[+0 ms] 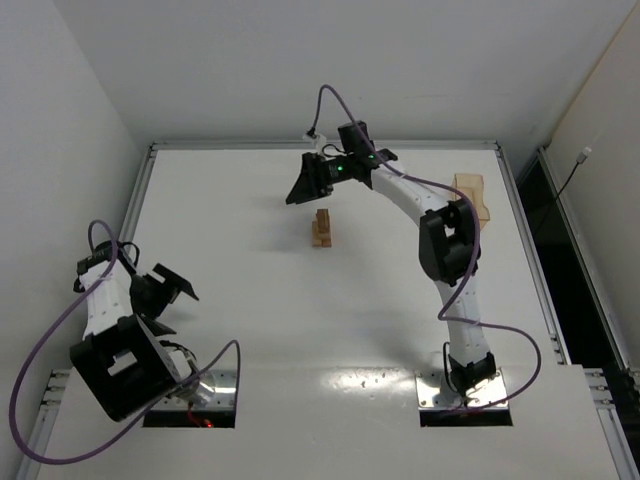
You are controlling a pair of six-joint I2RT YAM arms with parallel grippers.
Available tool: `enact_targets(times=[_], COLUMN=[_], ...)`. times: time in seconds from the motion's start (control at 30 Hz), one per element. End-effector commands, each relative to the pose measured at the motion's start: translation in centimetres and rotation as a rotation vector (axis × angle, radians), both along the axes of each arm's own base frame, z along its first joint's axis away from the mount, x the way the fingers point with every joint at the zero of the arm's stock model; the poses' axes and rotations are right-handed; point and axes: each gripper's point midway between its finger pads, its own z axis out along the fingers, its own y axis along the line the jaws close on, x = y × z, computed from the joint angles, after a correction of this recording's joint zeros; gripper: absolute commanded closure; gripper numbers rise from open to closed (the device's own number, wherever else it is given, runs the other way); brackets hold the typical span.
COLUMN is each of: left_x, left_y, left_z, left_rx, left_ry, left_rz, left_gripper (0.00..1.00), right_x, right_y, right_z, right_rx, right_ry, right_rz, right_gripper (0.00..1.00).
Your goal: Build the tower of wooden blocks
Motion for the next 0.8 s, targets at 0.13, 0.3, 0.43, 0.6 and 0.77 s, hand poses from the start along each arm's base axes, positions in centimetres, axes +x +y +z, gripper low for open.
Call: enact_targets(times=[0.13, 0.3, 0.43, 0.6, 0.77], left_x=[0.7, 0.6, -0.2, -1.0, -1.6], left_y=[0.1, 0.2, 0.7, 2.1, 3.0], left_z=[0.0, -0.5, -1.1, -1.6, -1.9], left_rx=[-0.081, -0.101, -0.082, -0.023, 0.017], left_ry=[0.022, 0.050, 0.088, 0.131, 0.163], left_rz=[0.068, 0.080, 0.095, 0.110, 0.134], left_gripper=[0.01, 0.01, 0.01, 0.01, 0.01], right_x=[0.1, -0.9, -0.9, -0.7, -0.8], right_y=[-3.4, -4.5, -4.9, -5.2, -5.9], right_z=[-0.1, -1.4, -1.4, -0.7, -1.1], right_rx=[-0.068, -0.103, -0.128, -0.159, -0.181], right_ry=[-0.042, -0.011, -0.029, -0.061, -0.041], right_rz=[-0.029, -0.030, -0.033, -0.033, -0.042], right_gripper=[0.32, 0.31, 0.31, 0.31, 0.30])
